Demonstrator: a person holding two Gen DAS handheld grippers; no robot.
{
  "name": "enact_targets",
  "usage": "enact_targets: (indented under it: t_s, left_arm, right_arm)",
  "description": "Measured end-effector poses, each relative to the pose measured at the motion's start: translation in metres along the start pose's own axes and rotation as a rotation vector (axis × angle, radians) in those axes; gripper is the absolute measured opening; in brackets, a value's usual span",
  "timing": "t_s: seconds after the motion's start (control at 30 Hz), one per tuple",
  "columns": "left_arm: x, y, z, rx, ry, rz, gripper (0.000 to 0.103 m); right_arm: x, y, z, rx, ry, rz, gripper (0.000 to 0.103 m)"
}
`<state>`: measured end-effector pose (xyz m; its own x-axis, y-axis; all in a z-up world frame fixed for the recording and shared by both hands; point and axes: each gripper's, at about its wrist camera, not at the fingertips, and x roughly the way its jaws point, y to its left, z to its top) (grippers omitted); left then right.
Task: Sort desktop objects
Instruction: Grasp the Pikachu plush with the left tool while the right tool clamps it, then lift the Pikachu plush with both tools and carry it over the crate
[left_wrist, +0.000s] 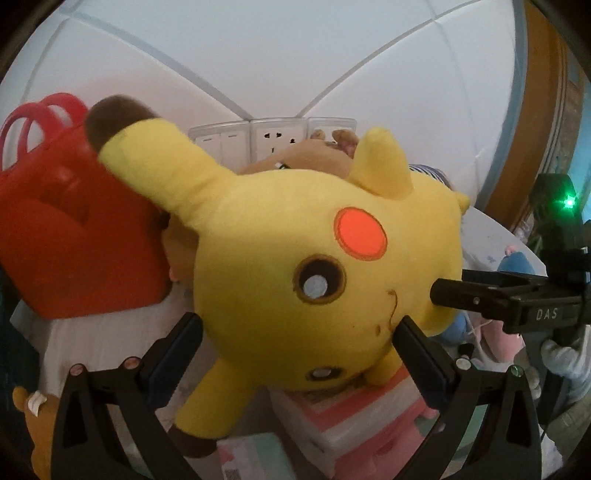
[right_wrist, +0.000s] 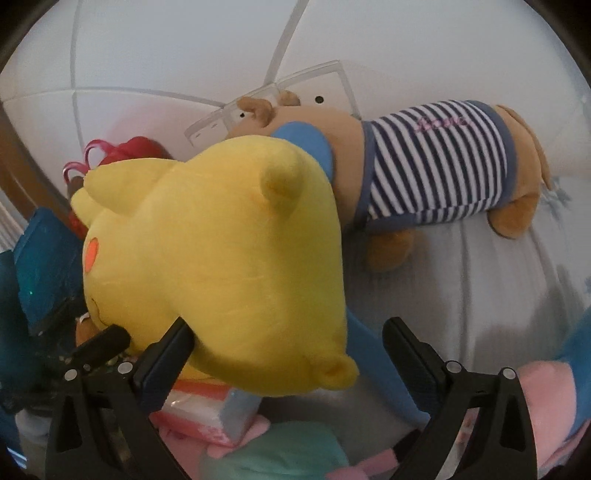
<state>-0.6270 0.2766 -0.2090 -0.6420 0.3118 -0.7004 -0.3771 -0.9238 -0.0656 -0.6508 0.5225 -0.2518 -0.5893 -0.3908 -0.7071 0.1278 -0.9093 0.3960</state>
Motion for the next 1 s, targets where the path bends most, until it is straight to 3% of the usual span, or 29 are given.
enact_targets:
  t_s: [0.2,0.3,0.4,0.53,0.9,1.0]
  left_arm:
    - [0.002,0.001,0.009,0.017,-0.009,-0.009,0.103]
    - [0.020,0.006,0.009,-0.019,0.020,-0.061,0.103]
    - [0.032,0.005,0.005,-0.026,0.020,-0.061,0.103]
    - [0.034,0.009,0.002,-0.060,0.001,-0.083,0.103]
    - [0.050,0.007,-0.003,-0.080,-0.002,-0.058,0.103]
    - [0.034,0.006,-0.003,-0.090,-0.029,-0.054,0.102]
  right_arm:
    - [0.003,-0.010,0.001,0.007,0.002,0.034,0.102]
    - [0.005,-0.015,-0.002,0.012,0.006,0.032,0.102]
    - [0.008,-0.019,-0.004,0.016,0.016,0.033,0.102]
    - [0.004,-0.003,0.002,-0.052,-0.030,0.045,0.103]
    - [0.031,0.010,0.004,-0.024,-0.023,0.130,0.103]
    - [0.021,0.017,0.002,-0.031,-0.038,0.121,0.096]
